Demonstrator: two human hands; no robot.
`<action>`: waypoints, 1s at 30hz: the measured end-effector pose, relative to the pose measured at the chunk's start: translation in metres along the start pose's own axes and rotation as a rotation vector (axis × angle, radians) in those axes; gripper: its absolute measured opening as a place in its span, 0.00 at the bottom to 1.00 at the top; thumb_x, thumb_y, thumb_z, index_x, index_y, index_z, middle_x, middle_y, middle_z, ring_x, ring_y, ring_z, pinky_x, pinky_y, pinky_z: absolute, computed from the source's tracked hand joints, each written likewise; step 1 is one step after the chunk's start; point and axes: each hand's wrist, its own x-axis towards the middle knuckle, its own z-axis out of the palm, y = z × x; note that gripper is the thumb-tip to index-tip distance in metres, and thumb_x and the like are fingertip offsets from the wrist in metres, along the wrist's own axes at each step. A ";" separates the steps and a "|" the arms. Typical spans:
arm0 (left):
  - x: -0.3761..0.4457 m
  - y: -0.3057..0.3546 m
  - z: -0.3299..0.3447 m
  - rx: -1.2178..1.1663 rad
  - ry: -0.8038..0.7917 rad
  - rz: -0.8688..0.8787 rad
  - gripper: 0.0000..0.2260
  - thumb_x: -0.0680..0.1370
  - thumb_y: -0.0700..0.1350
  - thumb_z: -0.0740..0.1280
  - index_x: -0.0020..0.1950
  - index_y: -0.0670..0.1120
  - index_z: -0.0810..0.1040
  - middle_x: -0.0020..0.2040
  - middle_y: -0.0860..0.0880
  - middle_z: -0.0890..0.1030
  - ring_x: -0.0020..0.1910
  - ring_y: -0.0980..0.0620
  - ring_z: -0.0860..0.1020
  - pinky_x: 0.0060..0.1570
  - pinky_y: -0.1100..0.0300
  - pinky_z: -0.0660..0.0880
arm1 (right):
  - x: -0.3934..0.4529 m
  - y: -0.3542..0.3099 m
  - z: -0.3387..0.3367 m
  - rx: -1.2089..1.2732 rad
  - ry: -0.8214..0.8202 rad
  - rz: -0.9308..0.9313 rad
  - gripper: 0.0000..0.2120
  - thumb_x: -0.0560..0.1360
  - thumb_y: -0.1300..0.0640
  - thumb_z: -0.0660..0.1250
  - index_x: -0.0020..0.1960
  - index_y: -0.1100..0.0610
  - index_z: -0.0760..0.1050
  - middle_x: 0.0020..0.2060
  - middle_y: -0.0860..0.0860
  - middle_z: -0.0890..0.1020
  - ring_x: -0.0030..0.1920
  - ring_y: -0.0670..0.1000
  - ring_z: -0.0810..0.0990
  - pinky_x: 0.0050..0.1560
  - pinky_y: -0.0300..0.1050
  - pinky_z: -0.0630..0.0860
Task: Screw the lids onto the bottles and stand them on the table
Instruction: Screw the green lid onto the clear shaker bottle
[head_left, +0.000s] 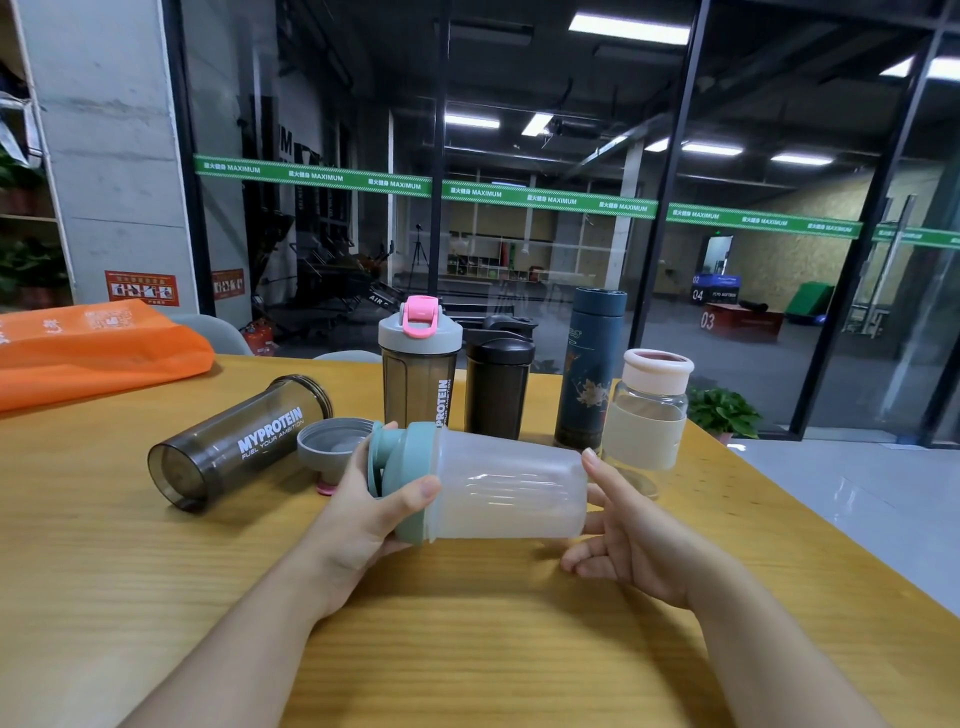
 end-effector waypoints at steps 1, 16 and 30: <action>0.000 0.000 0.000 -0.001 0.006 0.003 0.50 0.50 0.55 0.79 0.70 0.60 0.63 0.60 0.48 0.77 0.57 0.46 0.78 0.53 0.45 0.78 | -0.001 0.000 0.000 0.012 -0.008 -0.035 0.39 0.63 0.29 0.68 0.66 0.51 0.70 0.55 0.59 0.81 0.37 0.53 0.82 0.38 0.43 0.79; 0.001 0.002 0.001 -0.046 -0.028 -0.008 0.57 0.42 0.58 0.83 0.69 0.63 0.64 0.61 0.47 0.77 0.56 0.46 0.79 0.45 0.51 0.78 | -0.002 0.001 -0.002 0.065 -0.004 -0.214 0.26 0.69 0.45 0.72 0.64 0.52 0.72 0.49 0.58 0.80 0.34 0.51 0.78 0.34 0.39 0.77; 0.001 0.001 0.000 -0.035 -0.034 -0.008 0.55 0.44 0.58 0.83 0.69 0.63 0.64 0.61 0.47 0.77 0.57 0.46 0.79 0.48 0.48 0.79 | 0.000 0.001 0.002 0.046 0.004 -0.053 0.35 0.64 0.31 0.64 0.63 0.51 0.70 0.55 0.60 0.79 0.36 0.53 0.80 0.38 0.43 0.79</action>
